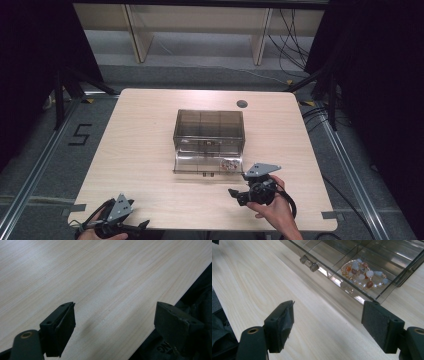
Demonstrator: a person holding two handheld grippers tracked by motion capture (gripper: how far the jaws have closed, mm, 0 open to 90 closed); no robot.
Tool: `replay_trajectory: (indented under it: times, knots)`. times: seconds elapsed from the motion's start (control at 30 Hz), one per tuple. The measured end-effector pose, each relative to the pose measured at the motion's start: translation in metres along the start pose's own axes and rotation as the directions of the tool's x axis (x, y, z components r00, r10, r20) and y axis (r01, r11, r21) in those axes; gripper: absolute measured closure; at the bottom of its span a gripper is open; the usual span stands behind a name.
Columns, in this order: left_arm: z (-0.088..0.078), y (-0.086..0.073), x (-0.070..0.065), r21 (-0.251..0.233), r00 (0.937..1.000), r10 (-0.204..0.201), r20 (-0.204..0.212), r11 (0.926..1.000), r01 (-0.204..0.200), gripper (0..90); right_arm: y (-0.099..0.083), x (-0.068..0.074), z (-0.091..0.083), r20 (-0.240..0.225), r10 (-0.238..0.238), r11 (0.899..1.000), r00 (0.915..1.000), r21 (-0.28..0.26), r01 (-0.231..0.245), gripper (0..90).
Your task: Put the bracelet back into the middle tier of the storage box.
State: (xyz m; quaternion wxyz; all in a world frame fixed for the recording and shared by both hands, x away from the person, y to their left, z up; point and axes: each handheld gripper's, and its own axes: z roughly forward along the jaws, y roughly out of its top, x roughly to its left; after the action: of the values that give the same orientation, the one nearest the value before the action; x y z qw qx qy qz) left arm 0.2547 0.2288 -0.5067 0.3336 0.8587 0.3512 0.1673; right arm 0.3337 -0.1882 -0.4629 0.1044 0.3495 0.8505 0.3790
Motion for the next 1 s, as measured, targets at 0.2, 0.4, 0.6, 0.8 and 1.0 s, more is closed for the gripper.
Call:
replay_trajectory:
  times: [0.2, 0.4, 0.6, 0.8, 1.0]
  knots:
    - [0.000, 0.000, 0.000, -0.002, 1.0000, 0.002, -0.002, 1.0000, -0.002, 17.2, -0.005, 0.001, 0.000, 0.006, 0.014, 1.000, 0.9999, -0.008, -0.014, 27.0]
    - [0.000, 0.000, 0.000, -0.005, 1.0000, -0.003, -0.002, 1.0000, 0.003, 17.2, -0.011, 0.001, -0.003, 0.006, 0.017, 1.000, 0.9998, 0.008, -0.017, 27.0]
    - [-0.001, 0.001, 0.001, 0.001, 0.9997, 0.023, -0.004, 0.9997, -0.023, 17.2, -0.017, 0.004, -0.004, 0.008, 0.028, 1.000, 0.9996, 0.015, -0.028, 27.0]
    - [-0.001, 0.001, 0.000, -0.002, 0.9998, 0.020, -0.004, 0.9998, -0.020, 17.2, -0.023, 0.005, -0.003, -0.017, 0.011, 1.000, 0.9998, 0.027, -0.010, 27.0]
    - [0.000, 0.000, 0.000, -0.006, 0.9999, 0.015, -0.001, 0.9999, -0.015, 17.2, -0.028, 0.009, -0.004, -0.010, 0.035, 0.999, 0.9993, 0.010, -0.035, 27.0]
